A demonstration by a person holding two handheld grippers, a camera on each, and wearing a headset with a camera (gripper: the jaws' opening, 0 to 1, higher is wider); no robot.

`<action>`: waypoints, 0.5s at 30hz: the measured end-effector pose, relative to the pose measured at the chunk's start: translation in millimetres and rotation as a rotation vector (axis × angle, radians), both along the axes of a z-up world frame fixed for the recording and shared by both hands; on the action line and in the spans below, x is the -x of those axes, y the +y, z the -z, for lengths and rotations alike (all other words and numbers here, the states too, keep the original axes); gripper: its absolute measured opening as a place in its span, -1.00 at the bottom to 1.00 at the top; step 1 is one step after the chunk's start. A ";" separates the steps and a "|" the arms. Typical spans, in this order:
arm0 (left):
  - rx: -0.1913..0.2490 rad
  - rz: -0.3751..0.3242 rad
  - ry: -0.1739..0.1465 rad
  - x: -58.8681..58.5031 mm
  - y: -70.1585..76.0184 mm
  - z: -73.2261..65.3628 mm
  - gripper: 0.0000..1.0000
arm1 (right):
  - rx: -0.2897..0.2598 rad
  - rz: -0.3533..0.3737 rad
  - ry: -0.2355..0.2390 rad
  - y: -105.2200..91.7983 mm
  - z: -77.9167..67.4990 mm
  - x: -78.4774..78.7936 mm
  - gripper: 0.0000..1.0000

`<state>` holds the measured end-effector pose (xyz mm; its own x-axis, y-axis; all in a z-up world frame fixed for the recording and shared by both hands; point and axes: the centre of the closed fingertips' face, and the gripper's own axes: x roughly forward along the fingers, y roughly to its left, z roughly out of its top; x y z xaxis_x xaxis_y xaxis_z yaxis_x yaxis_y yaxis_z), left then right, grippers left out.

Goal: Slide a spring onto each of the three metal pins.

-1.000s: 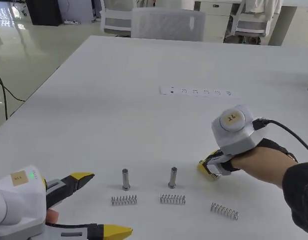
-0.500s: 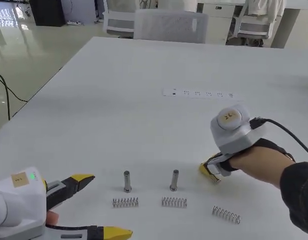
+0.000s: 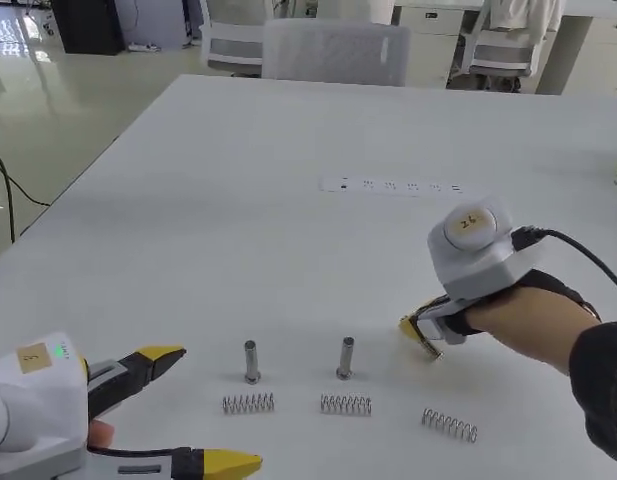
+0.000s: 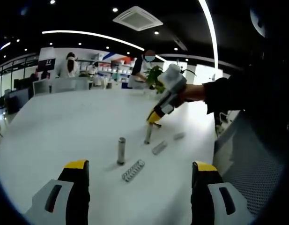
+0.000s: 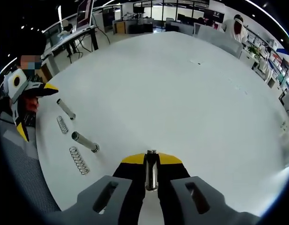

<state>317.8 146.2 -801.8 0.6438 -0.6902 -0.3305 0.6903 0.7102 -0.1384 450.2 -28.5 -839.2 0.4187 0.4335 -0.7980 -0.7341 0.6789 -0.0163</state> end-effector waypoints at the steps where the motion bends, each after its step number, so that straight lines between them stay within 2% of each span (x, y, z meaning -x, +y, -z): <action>1: 0.000 0.001 -0.001 0.0 -0.4 -0.2 0.74 | -0.002 0.000 -0.003 -0.7 -2.1 1.5 -0.89; 9: 0.001 0.011 -0.008 0.8 -4.0 -2.9 0.74 | -0.019 0.007 -0.042 -9.9 -16.9 12.7 -0.89; 15: 0.002 0.016 -0.013 1.7 -5.4 -5.0 0.74 | -0.028 0.017 -0.051 -13.5 -19.1 19.6 -0.89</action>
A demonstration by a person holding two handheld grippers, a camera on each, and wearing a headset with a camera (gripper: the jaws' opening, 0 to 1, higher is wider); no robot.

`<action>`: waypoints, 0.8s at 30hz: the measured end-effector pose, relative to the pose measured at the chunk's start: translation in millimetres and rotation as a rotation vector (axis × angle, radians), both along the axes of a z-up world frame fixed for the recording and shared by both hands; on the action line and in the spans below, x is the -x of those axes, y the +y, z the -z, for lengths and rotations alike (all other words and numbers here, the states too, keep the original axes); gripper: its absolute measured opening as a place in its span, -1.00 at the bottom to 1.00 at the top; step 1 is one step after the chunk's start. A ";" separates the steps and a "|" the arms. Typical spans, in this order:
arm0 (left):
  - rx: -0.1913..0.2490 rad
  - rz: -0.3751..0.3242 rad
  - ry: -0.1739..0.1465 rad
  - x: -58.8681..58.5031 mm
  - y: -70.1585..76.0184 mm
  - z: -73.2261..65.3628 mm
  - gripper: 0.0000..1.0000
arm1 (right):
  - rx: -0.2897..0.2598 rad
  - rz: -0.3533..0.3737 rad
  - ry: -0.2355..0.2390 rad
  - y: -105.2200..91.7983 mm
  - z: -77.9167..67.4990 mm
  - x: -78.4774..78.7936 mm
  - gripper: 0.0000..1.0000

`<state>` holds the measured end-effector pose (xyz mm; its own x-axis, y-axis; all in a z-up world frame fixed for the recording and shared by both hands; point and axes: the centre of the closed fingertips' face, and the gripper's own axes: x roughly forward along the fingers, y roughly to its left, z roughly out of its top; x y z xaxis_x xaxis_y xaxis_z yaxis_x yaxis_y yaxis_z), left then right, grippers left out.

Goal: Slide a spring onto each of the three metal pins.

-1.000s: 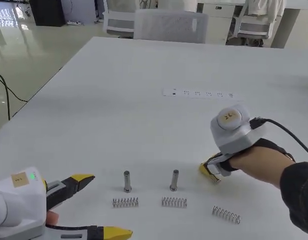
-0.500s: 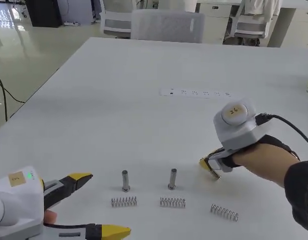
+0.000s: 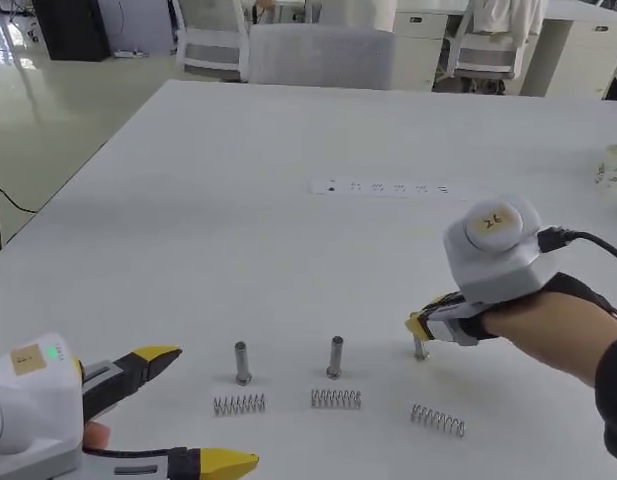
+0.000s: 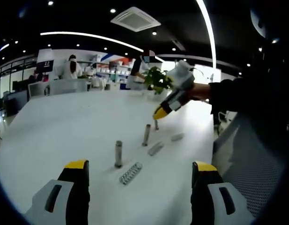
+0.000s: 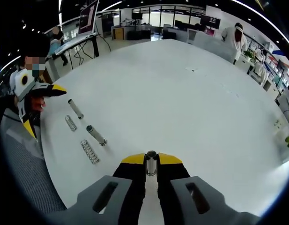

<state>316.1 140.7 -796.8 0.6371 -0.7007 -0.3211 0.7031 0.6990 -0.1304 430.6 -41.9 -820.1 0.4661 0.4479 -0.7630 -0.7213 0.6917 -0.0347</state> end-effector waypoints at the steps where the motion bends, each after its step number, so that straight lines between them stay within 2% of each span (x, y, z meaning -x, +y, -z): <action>1: -0.001 0.001 -0.001 0.1 0.0 -0.2 0.74 | 0.000 0.002 0.000 -0.6 0.0 1.0 -0.89; 13: 0.000 0.004 -0.006 0.8 -0.2 -2.6 0.74 | -0.022 0.040 0.018 -7.0 0.7 11.4 -0.89; 24: 0.000 0.007 -0.007 0.2 -1.4 -2.7 0.74 | -0.031 0.037 0.011 -6.4 0.6 10.9 -0.89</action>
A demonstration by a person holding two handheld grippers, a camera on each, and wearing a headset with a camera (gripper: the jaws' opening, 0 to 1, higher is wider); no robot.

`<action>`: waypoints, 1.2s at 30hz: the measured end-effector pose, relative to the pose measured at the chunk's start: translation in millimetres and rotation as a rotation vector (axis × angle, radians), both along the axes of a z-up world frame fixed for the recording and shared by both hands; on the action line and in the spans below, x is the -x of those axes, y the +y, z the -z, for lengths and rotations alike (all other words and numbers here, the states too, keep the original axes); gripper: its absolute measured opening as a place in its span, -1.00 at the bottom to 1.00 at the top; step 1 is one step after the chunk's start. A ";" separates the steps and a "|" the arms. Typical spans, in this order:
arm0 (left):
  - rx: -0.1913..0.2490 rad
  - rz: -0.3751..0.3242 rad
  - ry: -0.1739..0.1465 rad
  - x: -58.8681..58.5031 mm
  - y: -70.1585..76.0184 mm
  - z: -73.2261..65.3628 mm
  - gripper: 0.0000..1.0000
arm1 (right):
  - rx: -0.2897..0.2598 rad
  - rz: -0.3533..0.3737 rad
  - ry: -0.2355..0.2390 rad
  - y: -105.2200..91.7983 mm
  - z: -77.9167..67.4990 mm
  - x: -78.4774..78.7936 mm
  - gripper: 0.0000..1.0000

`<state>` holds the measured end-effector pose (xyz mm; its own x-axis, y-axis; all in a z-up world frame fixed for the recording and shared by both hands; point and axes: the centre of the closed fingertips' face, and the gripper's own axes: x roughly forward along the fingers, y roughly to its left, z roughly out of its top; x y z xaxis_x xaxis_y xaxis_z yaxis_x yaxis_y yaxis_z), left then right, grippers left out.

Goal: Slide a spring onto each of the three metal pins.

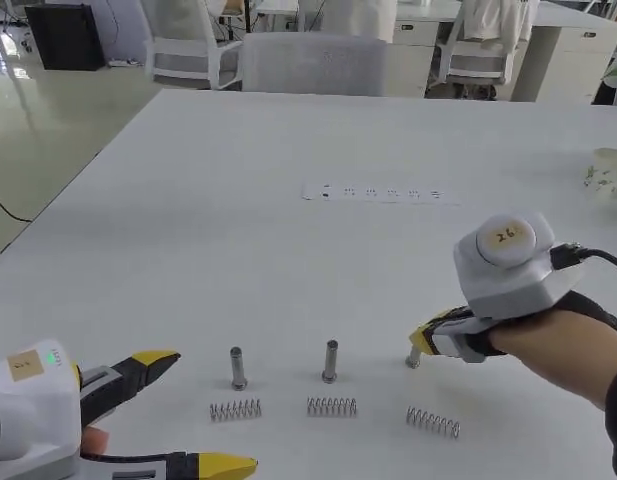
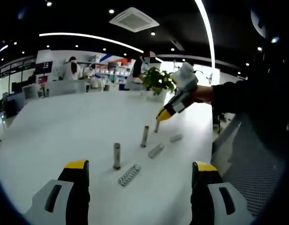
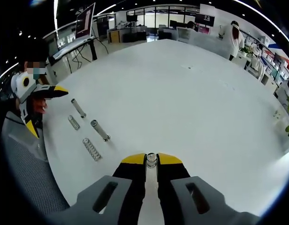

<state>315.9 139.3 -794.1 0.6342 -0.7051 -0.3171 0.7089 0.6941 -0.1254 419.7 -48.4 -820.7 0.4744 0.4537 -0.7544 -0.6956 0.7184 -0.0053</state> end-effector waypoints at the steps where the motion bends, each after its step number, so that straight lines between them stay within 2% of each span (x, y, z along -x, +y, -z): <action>1: -0.001 0.000 0.000 0.0 0.1 0.1 0.74 | 0.001 -0.002 -0.002 0.0 0.0 0.2 -0.89; 21: -0.004 0.005 -0.001 0.2 -0.7 -0.2 0.75 | 0.003 -0.029 -0.034 -5.6 -4.8 3.6 -0.75; 28: -0.002 0.008 -0.003 0.0 -1.5 -1.1 0.75 | 0.009 -0.030 -0.025 -14.0 -2.7 11.6 -0.74; 36: -0.002 0.010 -0.002 0.5 -2.5 -1.0 0.74 | -0.009 -0.048 0.002 -17.8 -1.6 28.7 -0.73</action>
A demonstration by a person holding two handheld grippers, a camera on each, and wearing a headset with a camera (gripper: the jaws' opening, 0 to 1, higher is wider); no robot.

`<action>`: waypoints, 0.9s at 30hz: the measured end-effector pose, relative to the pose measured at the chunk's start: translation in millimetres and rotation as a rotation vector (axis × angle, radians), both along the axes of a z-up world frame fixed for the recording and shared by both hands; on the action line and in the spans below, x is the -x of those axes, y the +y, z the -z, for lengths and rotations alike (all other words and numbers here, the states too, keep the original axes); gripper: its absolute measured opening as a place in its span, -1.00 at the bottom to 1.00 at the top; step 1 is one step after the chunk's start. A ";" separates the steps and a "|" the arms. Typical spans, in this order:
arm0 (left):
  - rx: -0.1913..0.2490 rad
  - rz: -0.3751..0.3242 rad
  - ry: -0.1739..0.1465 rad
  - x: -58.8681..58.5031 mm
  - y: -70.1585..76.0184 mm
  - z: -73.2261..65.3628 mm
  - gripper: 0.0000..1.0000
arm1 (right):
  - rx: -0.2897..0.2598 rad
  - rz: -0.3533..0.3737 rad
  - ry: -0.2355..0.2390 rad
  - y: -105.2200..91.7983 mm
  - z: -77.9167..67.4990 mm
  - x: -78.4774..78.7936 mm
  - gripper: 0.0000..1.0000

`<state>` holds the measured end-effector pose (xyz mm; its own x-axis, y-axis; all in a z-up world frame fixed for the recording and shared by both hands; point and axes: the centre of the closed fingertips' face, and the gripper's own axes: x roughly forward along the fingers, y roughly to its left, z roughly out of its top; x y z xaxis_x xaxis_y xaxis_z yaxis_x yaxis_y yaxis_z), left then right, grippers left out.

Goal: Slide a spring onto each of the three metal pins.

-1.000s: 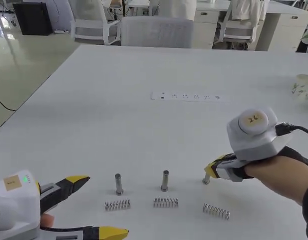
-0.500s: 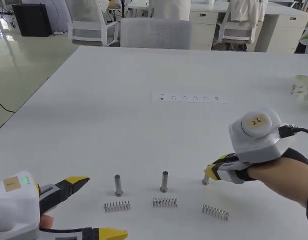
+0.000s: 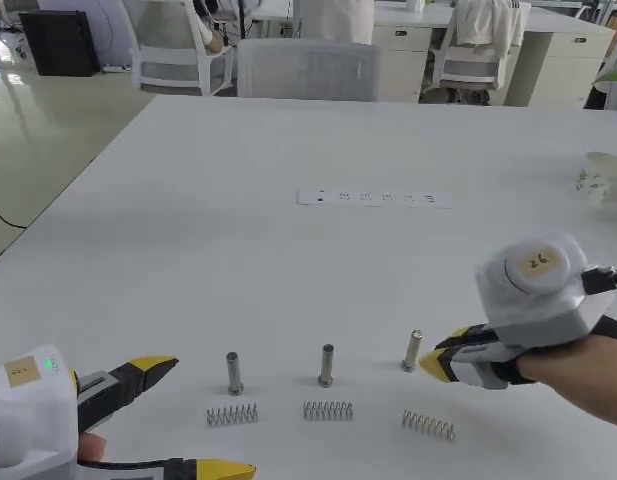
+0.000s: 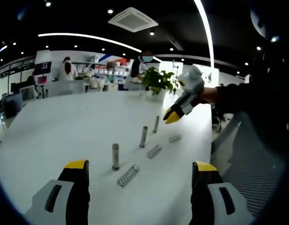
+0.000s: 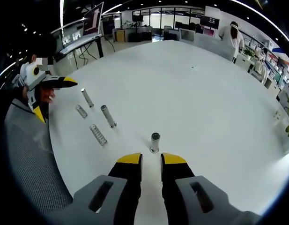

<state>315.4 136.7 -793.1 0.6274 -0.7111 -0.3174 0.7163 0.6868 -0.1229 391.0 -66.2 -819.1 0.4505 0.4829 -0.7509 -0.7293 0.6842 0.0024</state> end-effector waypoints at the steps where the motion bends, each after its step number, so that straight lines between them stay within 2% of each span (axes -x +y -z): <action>1: -0.001 0.000 0.000 0.0 -0.1 0.1 0.74 | -0.006 -0.001 0.002 -0.3 -0.4 1.3 -0.72; 8: 0.001 0.000 -0.002 -0.7 -0.5 -0.6 0.74 | 0.000 -0.036 0.017 -3.3 1.4 15.6 -0.70; 15: 0.002 0.000 -0.002 -0.4 -1.1 -0.2 0.74 | 0.015 -0.110 0.064 -1.4 12.6 36.6 -0.68; 27: 0.003 -0.002 -0.001 -0.5 -0.9 0.0 0.74 | 0.067 -0.185 0.107 -1.5 28.3 51.1 -0.68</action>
